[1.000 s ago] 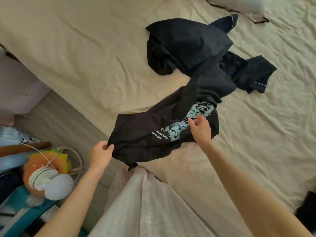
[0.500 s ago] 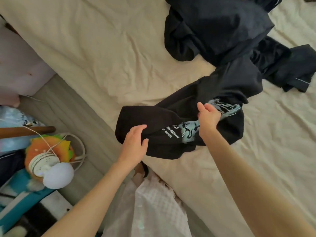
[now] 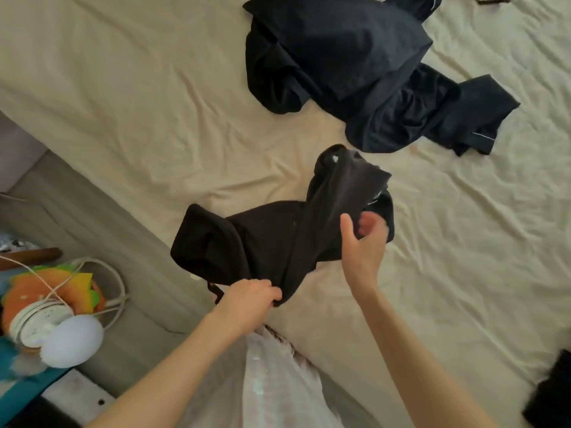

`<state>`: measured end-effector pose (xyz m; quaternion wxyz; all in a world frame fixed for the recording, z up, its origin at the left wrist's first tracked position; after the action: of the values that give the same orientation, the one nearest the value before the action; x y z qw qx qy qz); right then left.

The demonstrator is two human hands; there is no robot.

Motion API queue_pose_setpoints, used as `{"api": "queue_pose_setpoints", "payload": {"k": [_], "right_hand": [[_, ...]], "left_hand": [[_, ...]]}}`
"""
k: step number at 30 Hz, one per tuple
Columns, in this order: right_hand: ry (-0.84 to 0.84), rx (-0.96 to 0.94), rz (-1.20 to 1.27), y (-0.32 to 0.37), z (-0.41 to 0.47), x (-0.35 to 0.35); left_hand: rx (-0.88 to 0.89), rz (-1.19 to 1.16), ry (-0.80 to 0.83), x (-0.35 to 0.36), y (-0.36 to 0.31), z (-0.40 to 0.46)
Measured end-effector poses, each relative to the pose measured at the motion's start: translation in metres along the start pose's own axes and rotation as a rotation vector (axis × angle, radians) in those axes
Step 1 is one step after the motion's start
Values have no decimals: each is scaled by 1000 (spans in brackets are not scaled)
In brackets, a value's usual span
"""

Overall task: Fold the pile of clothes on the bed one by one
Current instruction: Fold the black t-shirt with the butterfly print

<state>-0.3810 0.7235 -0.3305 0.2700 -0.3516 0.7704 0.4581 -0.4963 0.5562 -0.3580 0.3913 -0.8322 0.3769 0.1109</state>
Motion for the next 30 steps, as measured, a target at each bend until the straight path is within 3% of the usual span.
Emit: {"api": "queue_pose_setpoints", "payload": {"k": [3,7,9,12,15,17,19,20,22,24,25,30], "right_hand": [[-92,-243,-266,31,36,-6],[155,-443,-660,58,73,35],[214,-479,-657,67,70,45],[152,-654,-571,70,39,40],[375,-868,-627,32,-3,49],[648,-756,-633,-11,-18,51],[774,-410,-484,-50,-16,40],[737,-232,-379,-63,-9,31],[492,-7,-209,-74,13,9],[221,-27,-285,-64,37,-11],[166,-73,-361,-53,47,-12],[411,-59,-610,-37,63,38]], "left_hand": [[-90,6,127,13,16,-1],[-184,-193,43,-13,33,4],[-214,-333,-80,-39,40,8],[-201,-533,-288,-79,39,18],[-125,-547,-384,-108,21,39],[-19,-470,-324,-111,-2,58],[60,-380,-214,-99,-24,73],[68,-340,-154,-88,-31,78],[40,-253,-36,-62,-36,83],[9,-149,32,-40,-35,81],[0,-120,36,-34,-32,79],[-46,-180,69,-20,-18,66]]}}
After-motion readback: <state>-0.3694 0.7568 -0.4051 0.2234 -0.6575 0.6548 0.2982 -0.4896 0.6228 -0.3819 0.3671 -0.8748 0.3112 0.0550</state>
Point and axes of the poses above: each hand's wrist, its own z-axis towards the middle knuckle, its own x-axis out of the palm, y = z × x, the point moved 8 cm from there along z, towards the middle knuckle, and after that the axes turned 14 degrees about -z, right-handed, at the moved point
